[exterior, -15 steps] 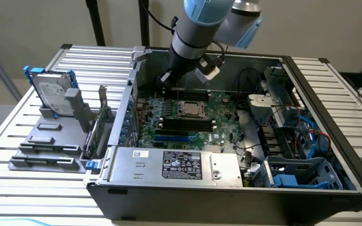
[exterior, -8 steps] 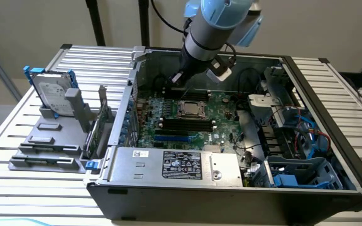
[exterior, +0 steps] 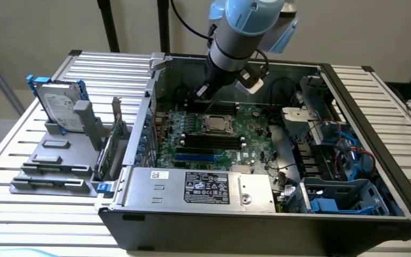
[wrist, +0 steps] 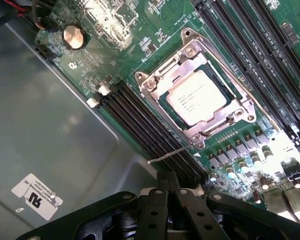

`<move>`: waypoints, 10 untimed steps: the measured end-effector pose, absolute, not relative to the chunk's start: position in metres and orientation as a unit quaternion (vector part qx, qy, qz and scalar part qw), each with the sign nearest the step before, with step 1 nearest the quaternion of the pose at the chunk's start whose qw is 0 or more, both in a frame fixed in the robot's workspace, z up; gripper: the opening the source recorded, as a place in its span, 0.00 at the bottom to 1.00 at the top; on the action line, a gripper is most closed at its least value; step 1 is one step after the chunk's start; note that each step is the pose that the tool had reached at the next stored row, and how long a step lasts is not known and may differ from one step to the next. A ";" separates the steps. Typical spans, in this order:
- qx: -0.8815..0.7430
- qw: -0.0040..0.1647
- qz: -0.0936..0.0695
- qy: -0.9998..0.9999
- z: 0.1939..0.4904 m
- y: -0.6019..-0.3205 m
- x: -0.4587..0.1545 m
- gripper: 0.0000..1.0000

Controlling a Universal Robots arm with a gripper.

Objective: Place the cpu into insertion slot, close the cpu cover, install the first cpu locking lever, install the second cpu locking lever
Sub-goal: 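Install the first cpu locking lever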

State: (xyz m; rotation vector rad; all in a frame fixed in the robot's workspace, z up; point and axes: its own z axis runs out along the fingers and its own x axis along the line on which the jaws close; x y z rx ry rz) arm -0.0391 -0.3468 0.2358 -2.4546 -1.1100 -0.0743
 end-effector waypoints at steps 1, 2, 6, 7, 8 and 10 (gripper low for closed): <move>-0.888 0.221 -0.027 -0.403 0.235 -0.347 -0.040 0.11; -0.887 0.219 -0.026 -0.405 0.235 -0.347 -0.040 0.11; -0.886 0.214 -0.022 -0.411 0.232 -0.347 -0.040 0.11; -0.885 0.214 -0.021 -0.412 0.231 -0.347 -0.041 0.11; -0.885 0.213 -0.021 -0.414 0.230 -0.347 -0.041 0.11; -0.884 0.213 -0.020 -0.416 0.227 -0.347 -0.043 0.11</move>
